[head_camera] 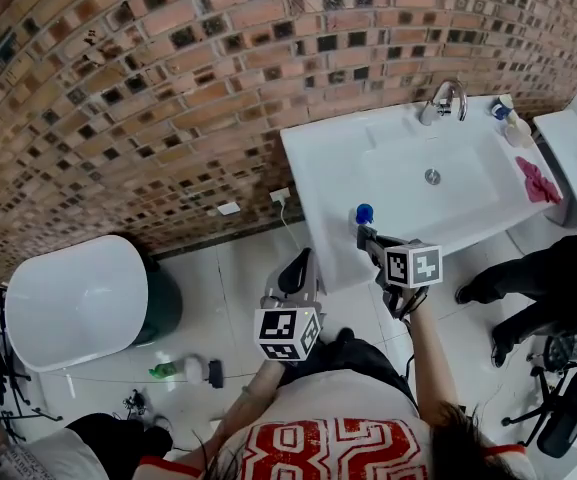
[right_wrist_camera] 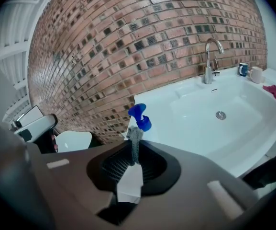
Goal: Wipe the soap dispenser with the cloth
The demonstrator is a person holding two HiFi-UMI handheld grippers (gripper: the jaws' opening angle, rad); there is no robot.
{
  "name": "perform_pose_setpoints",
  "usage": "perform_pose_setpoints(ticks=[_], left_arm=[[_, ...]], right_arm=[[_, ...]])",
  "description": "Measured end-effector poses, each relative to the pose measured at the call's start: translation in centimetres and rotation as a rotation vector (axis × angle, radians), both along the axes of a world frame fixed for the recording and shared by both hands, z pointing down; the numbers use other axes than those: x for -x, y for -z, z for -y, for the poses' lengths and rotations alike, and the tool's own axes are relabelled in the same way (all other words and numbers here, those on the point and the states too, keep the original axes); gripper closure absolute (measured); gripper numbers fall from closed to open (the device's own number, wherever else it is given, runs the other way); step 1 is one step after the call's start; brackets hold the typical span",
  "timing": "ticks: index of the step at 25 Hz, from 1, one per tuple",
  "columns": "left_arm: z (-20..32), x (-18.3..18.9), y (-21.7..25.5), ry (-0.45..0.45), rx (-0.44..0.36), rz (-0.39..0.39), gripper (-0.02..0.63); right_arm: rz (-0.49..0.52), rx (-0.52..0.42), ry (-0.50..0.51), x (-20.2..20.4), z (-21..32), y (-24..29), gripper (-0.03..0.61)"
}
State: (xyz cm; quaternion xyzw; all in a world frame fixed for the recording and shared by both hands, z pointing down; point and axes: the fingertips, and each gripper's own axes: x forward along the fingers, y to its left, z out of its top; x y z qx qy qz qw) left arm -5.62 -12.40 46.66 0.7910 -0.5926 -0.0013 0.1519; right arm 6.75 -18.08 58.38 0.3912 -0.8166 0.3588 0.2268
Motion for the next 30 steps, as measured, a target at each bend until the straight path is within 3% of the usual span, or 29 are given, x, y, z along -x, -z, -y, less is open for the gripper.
perform_pose_setpoints(ticks=[11, 15, 22, 30], left_arm=[[0.2, 0.4, -0.3, 0.008, 0.009, -0.005, 0.611], [0.3, -0.1, -0.3, -0.007, 0.009, -0.007, 0.611], [0.3, -2.2, -0.5, -0.066, 0.011, -0.003, 0.611], [0.2, -4.9, -0.7, -0.146, 0.009, 0.015, 0.611]], right_arm=[[0.027, 0.018, -0.094, -3.7, 1.4, -0.5, 0.531], [0.034, -0.047, -0.029, -2.9, 0.3, 0.2, 0.531], [-0.023, -0.073, 0.059, -0.8, -1.4, -2.9, 0.531], [-0.083, -0.075, 0.061, -1.6, -0.6, -5.9, 0.531]])
